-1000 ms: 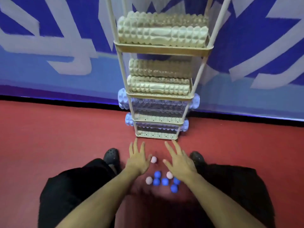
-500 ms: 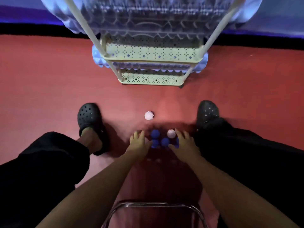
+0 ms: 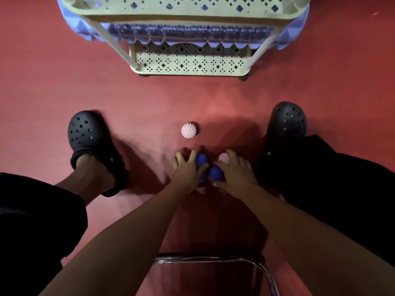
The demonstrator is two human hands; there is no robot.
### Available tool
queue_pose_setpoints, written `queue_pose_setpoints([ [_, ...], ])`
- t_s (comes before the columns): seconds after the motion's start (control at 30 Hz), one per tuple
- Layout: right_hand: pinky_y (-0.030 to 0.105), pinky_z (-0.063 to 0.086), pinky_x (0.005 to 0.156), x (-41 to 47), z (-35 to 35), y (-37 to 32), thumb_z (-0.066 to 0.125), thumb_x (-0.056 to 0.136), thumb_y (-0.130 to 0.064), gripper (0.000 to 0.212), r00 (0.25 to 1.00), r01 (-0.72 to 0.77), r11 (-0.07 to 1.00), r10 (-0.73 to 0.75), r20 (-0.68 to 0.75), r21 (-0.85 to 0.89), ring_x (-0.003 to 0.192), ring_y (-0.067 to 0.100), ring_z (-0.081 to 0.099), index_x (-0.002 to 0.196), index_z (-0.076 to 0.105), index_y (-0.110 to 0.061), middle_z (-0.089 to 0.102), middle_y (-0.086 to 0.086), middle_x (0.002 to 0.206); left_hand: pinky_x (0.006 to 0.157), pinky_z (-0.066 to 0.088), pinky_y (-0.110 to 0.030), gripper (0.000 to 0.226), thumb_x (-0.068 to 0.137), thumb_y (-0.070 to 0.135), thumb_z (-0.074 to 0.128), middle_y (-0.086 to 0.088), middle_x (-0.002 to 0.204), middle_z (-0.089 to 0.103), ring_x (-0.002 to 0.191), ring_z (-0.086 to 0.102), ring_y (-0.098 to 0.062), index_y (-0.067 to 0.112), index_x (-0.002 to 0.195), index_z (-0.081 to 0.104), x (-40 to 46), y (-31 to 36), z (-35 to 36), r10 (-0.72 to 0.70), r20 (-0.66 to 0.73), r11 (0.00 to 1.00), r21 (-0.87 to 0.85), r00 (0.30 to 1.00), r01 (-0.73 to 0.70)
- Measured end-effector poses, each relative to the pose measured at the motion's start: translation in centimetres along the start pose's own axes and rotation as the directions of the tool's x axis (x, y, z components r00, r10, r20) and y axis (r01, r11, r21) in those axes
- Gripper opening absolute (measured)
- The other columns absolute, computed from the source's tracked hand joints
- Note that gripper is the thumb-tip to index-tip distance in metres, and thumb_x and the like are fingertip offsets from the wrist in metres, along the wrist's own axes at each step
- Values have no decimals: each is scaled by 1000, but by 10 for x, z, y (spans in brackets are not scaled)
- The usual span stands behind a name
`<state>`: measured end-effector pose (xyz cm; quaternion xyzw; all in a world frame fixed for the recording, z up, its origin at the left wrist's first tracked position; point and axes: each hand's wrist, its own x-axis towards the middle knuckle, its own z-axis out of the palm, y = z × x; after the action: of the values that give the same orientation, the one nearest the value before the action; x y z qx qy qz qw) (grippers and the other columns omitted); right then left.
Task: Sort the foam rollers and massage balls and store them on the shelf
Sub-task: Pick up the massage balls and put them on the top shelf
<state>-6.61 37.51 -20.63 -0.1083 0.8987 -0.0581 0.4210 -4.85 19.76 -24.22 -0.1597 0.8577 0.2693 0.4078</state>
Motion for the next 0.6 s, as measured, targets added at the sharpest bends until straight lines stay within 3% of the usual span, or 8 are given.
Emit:
queue_pose_setpoints([
  [0.17, 40, 32, 108, 4, 0, -4, 69, 83, -54, 57, 1000, 0, 999, 1, -28, 36, 122, 30, 47, 135, 52, -37, 27, 7, 152, 108, 34, -54, 63, 96, 59, 49, -17, 139, 33, 132, 29, -38, 25, 147, 35, 3, 3, -2, 17, 20, 999, 33, 1000, -18],
  [0.3, 39, 36, 103, 1, -6, -4, 69, 82, -57, 57, 998, -24, 993, 30, -58, 112, 115, 31, 50, 133, 52, -34, 32, 7, 146, 105, 35, -47, 62, 95, 56, 53, -15, 130, 44, 123, 39, -37, 15, 140, 42, 4, -1, -13, 11, 2, 1000, -26, 1000, -11],
  [0.43, 39, 34, 106, -11, -23, -7, 67, 84, -58, 57, 996, -44, 980, 59, -72, 195, 120, 33, 47, 134, 52, -35, 28, 7, 147, 103, 29, -42, 47, 102, 39, 51, -18, 134, 45, 122, 41, -39, 10, 139, 47, -12, 4, -38, 117, -27, 993, 8, 993, -117],
  [0.6, 42, 40, 104, -47, -66, -20, 67, 80, -63, 55, 983, -27, 940, 86, -160, 340, 120, 34, 50, 128, 55, -37, 37, 4, 137, 99, 41, -45, 69, 82, 78, 46, -3, 113, 63, 111, 50, -28, 20, 119, 54, -54, 12, -90, 124, -124, 968, -202, 985, -148],
])
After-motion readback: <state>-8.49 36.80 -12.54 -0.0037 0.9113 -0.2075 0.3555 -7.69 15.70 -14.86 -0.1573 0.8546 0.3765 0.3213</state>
